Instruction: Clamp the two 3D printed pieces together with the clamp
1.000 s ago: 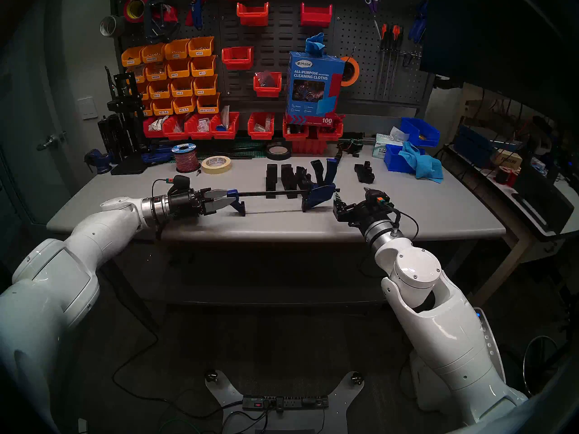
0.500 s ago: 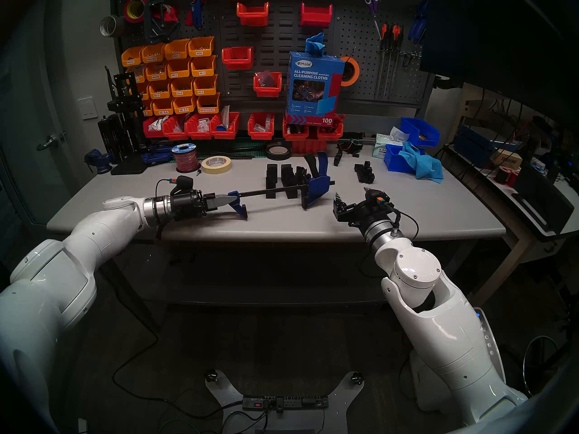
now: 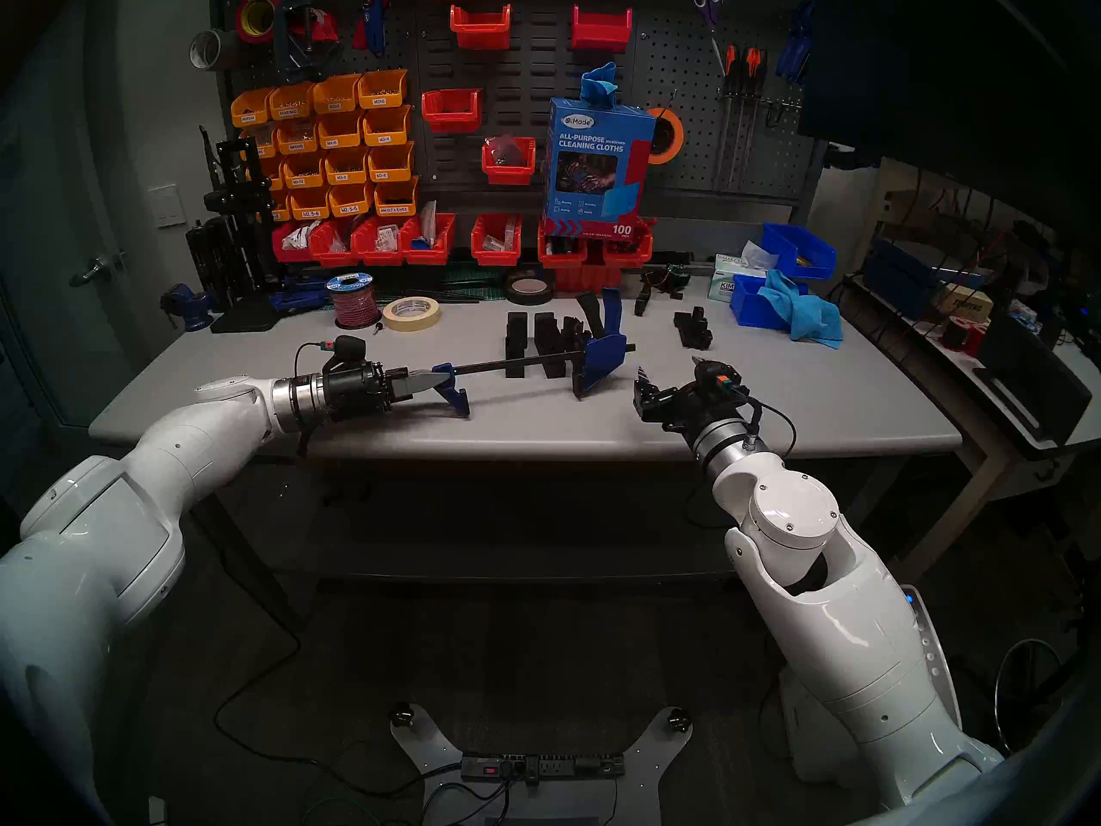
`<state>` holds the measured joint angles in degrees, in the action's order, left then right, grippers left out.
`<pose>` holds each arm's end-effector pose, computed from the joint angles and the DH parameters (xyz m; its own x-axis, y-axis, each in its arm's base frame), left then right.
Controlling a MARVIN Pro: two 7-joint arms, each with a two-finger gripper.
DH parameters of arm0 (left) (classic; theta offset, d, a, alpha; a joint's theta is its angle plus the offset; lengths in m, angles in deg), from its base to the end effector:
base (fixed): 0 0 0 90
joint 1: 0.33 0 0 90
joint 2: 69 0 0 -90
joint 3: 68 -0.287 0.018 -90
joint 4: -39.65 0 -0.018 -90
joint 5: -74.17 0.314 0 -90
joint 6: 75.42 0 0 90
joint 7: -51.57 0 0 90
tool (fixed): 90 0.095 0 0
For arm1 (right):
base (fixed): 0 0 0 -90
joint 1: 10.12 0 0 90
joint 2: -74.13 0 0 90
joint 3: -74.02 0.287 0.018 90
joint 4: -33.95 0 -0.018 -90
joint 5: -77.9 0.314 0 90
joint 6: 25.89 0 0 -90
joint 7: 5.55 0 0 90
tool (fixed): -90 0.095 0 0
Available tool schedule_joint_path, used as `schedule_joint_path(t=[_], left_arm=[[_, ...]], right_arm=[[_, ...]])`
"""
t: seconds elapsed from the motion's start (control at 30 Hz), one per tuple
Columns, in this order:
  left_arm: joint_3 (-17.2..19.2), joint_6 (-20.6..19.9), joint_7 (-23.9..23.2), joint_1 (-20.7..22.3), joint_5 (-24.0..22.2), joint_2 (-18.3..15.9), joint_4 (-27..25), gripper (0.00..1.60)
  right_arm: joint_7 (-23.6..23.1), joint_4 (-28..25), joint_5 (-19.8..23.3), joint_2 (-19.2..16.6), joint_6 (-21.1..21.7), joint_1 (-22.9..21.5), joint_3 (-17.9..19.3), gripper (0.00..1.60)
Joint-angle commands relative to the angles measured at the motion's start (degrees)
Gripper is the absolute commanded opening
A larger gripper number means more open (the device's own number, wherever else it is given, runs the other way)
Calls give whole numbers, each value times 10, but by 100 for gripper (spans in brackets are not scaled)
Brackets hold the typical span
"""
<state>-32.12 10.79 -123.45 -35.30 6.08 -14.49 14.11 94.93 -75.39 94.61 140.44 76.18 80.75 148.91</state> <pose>0.5173 0.1559 -0.2401 0.3674 0.1428 0.9190 -0.8641 -0.3132 0.3941 0.3995 0.0120 -0.2211 -0.0206 0.1074 0.9940 0.1667 -0.9799 0.1093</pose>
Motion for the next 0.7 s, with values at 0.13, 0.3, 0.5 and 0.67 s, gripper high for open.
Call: schedule_joint_path(t=[0.13, 0.3, 0.5, 0.67], left_arm=[[-4, -6, 0, 15, -14, 0, -1, 0], [-6, -6, 0, 15, -16, 0, -1, 0], [-8, -6, 0, 16, -18, -1, -2, 0], [-10, -6, 0, 16, -19, -1, -2, 0]], right_arm=[[0, -7, 0, 0, -1, -2, 0, 160], [0, -7, 0, 0, -1, -2, 0, 160], [0, -7, 0, 0, -1, -2, 0, 160], [0, -7, 0, 0, -1, -2, 0, 160]])
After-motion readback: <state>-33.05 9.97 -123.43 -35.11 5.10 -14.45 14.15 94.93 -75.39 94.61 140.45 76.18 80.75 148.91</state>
